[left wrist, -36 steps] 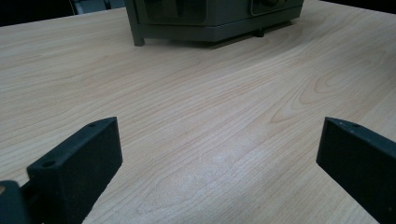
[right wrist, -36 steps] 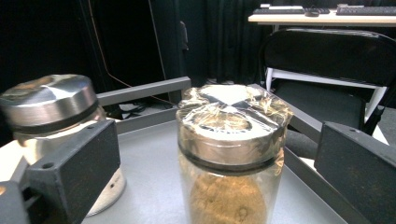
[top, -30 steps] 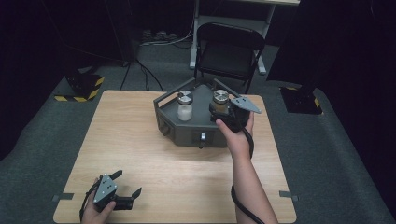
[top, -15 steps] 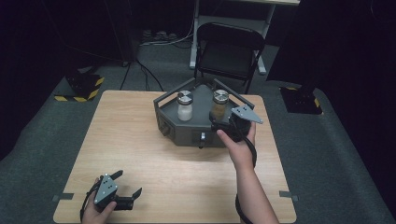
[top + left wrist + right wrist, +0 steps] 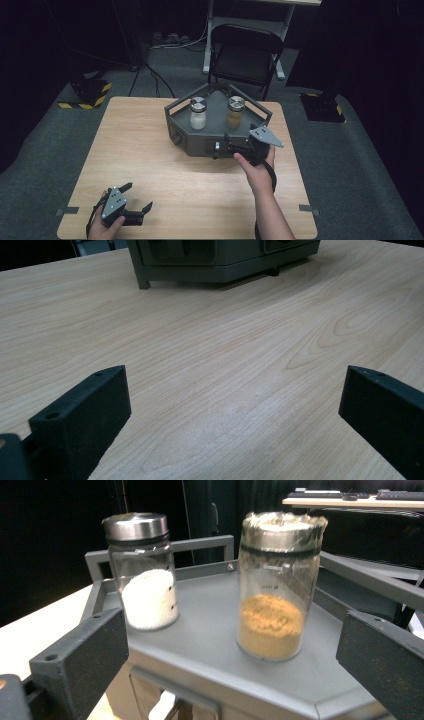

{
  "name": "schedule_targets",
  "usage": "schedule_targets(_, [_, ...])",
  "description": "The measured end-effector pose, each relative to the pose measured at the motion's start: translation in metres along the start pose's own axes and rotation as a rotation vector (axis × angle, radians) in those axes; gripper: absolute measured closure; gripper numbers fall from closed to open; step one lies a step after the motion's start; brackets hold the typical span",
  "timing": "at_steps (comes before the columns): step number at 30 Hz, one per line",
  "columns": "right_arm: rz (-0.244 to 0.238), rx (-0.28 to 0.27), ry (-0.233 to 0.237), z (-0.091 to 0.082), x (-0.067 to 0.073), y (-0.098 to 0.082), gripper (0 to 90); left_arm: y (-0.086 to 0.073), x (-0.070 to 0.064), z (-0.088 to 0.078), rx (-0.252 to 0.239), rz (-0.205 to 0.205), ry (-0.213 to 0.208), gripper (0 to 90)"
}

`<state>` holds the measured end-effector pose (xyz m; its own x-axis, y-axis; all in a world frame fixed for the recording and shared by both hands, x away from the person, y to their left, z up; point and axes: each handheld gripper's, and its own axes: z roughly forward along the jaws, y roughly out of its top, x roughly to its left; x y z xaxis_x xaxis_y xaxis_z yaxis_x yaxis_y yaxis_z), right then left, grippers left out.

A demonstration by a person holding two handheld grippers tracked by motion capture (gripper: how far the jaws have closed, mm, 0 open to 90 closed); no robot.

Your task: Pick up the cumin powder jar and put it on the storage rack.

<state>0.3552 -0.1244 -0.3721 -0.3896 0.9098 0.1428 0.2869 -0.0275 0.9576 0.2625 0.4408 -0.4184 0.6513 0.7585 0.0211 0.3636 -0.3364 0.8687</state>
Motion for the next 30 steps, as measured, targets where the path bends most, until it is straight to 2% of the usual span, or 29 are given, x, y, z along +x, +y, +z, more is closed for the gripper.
schedule_targets(19, [-0.033,0.029,0.021,-0.029,0.007,-0.030,0.3,0.001,-0.001,0.001,0.008,0.009,-0.003,0.6])
schedule_targets(30, [-0.041,0.053,0.050,-0.042,0.013,-0.048,0.3,0.002,-0.002,0.001,0.008,0.010,-0.002,0.6])
